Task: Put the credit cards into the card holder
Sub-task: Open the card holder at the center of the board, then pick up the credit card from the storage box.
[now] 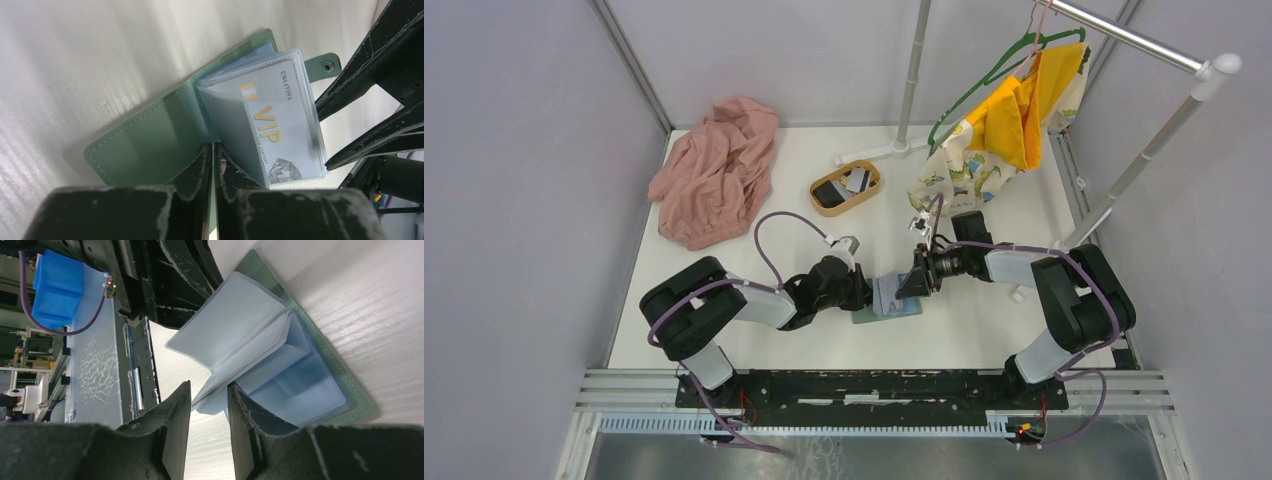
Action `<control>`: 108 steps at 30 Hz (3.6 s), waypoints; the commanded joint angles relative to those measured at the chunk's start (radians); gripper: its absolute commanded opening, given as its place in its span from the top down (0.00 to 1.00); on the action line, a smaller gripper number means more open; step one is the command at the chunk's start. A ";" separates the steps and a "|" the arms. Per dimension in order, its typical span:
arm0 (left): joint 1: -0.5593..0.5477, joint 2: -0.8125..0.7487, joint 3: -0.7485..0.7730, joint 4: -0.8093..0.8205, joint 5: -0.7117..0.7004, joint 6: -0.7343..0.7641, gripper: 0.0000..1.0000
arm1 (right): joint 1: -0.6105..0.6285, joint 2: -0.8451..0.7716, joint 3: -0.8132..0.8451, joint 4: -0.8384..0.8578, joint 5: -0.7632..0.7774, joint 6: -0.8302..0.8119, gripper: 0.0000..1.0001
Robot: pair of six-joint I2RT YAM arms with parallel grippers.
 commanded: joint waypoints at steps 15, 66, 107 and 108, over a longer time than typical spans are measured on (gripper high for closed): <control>-0.006 0.047 0.008 0.027 0.085 0.012 0.89 | 0.061 0.066 0.027 0.061 -0.177 0.007 0.47; -0.011 -0.387 -0.032 -0.228 0.031 0.087 0.81 | 0.121 -0.017 0.134 -0.244 0.078 -0.431 0.73; 0.476 0.551 1.227 -0.809 0.125 0.471 0.72 | 0.026 -0.332 0.167 -0.412 0.277 -0.818 0.27; 0.475 0.573 1.247 -0.818 0.136 0.476 0.72 | 0.027 -0.326 0.169 -0.416 0.274 -0.818 0.27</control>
